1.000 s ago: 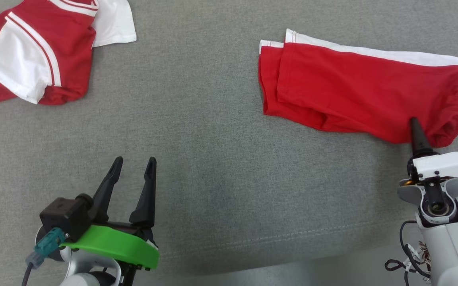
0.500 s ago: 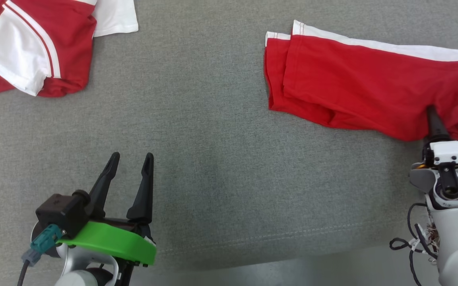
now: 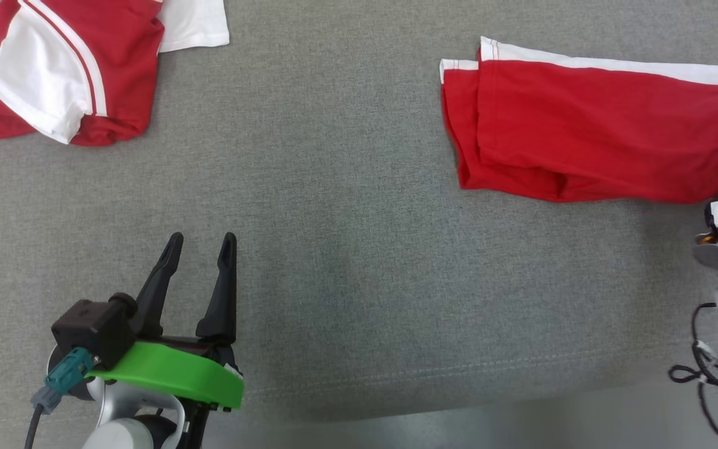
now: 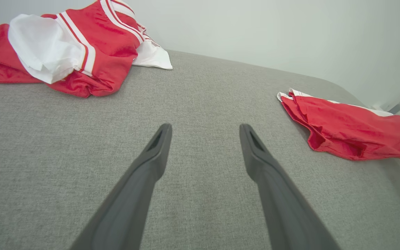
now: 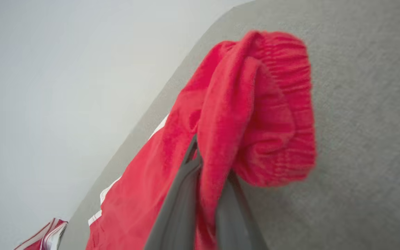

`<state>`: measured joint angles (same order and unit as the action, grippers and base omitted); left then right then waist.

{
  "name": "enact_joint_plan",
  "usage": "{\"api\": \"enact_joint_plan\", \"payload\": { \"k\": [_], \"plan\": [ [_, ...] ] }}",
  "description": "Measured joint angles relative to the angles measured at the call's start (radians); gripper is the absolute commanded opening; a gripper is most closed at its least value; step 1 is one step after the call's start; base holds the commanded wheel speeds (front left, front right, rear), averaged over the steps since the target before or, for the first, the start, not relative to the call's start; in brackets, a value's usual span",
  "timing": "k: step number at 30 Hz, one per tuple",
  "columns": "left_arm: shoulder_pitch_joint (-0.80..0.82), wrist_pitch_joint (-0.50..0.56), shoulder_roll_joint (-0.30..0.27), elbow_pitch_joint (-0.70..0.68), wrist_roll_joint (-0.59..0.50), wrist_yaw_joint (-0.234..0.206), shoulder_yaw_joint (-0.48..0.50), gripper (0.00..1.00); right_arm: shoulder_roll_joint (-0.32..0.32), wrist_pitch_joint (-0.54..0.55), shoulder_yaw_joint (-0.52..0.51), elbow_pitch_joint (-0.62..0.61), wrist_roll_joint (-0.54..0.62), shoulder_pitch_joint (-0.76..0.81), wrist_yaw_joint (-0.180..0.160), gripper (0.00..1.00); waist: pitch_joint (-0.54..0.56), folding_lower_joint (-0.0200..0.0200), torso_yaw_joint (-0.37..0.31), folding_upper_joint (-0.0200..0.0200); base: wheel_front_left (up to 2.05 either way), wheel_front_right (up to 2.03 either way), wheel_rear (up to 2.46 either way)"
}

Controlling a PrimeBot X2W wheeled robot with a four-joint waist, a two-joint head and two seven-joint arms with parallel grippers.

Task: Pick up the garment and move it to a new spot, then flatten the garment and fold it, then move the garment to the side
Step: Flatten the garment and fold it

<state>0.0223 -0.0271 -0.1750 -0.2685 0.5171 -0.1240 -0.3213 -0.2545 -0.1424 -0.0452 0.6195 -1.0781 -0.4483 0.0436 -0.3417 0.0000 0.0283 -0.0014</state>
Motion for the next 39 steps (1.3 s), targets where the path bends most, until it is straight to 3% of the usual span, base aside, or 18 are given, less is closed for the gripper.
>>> {"api": "enact_joint_plan", "payload": {
  "k": [11,18,27,39],
  "plan": [
    [0.0,-0.009,0.02,0.026,0.008,0.0,-0.012,1.0,-0.173,-0.022,0.266,-0.083,0.372,-0.02,0.0,0.0,0.025,0.0,0.015,0.0,0.0,0.0,0.0],
    [0.001,-0.028,0.041,0.041,0.017,0.007,-0.033,1.0,-0.229,0.096,0.453,-0.173,0.547,-0.101,0.018,0.0,0.032,0.0,0.044,0.0,0.0,0.0,0.0],
    [0.008,-0.061,0.066,0.086,0.027,0.018,-0.036,1.0,-0.277,0.275,0.608,-0.219,0.649,-0.123,0.055,0.0,0.045,0.0,0.11,0.0,0.0,0.0,0.0],
    [0.009,-0.095,0.073,0.129,0.043,0.024,-0.035,1.0,-0.306,0.451,0.72,-0.262,0.66,-0.124,0.072,0.0,0.08,0.0,0.188,0.0,0.0,0.0,0.0]
  ]
}}
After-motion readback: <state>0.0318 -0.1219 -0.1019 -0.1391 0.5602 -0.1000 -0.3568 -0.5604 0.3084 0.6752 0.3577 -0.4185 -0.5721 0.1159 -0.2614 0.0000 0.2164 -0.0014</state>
